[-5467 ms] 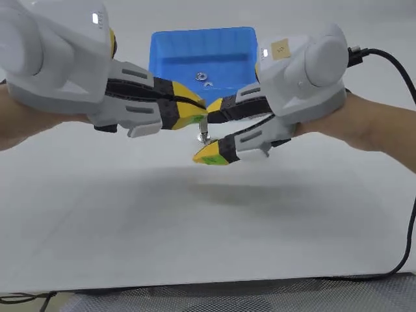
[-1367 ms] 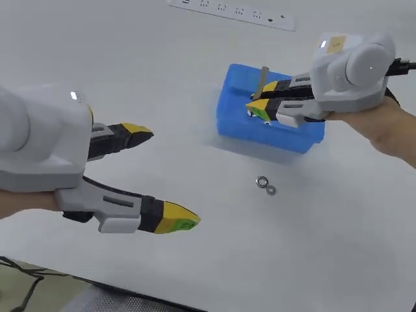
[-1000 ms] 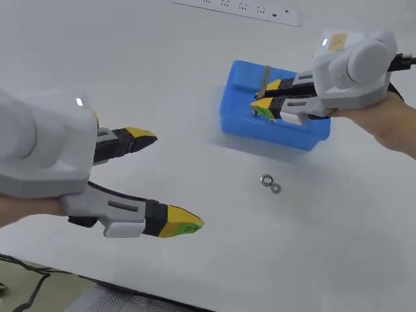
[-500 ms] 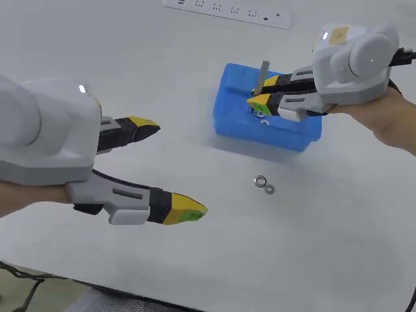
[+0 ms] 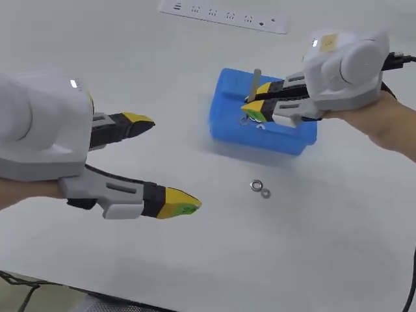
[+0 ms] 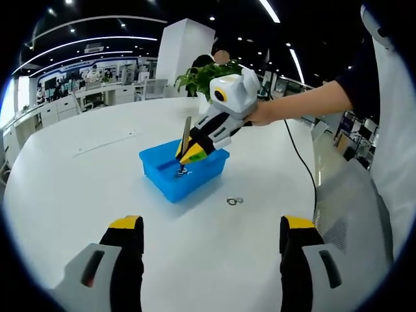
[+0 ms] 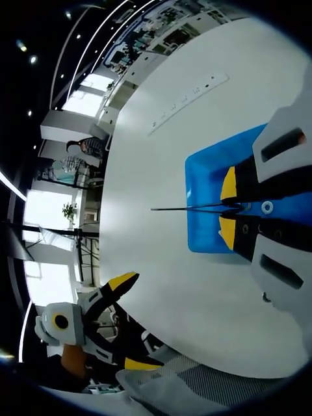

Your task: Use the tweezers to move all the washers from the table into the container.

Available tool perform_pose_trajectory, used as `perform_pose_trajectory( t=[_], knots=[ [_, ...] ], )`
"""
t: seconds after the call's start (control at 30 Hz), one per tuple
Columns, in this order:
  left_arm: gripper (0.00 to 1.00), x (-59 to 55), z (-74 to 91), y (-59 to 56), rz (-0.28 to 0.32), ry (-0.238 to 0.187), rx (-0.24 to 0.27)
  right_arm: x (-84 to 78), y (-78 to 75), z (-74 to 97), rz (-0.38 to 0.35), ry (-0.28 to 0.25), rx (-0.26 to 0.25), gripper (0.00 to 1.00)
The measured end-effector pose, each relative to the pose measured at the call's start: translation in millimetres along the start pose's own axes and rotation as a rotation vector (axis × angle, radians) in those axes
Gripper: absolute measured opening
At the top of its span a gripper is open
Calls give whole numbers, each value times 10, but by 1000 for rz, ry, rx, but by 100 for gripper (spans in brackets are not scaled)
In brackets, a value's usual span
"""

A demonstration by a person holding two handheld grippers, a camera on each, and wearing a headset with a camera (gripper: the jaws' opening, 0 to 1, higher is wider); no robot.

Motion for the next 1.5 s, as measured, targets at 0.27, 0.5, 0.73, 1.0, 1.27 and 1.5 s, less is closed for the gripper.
perform_pose_trajectory(
  t=[0.27,0.5,0.73,1.0,1.27,1.5],
  knots=[
    [88,498,-235,213,-43,-109,-31,14,-5,52,16,1,-1,8],
    [82,864,-503,265,-93,-184,-126,34,10,112,34,-8,16,8],
    [65,1022,-654,394,-189,-133,-167,89,15,145,40,-31,32,8],
    [51,1110,-793,410,-243,-101,-234,135,42,165,55,-40,47,8],
    [26,1081,-848,373,-250,-73,-279,163,55,173,56,-48,56,8],
    [9,1105,-836,392,-271,-87,-271,181,67,170,61,-52,65,8]
  ],
)
Point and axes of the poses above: the centre of the closed fingertips' face, and the gripper's own axes: z roughly backward along the fingers, y roughly to its left, x roughly out of its top, the point moved 6 cm from there along z, roughly backward along the fingers, and after that the axes turned 8 degrees about -x, right-handed, at the moved point
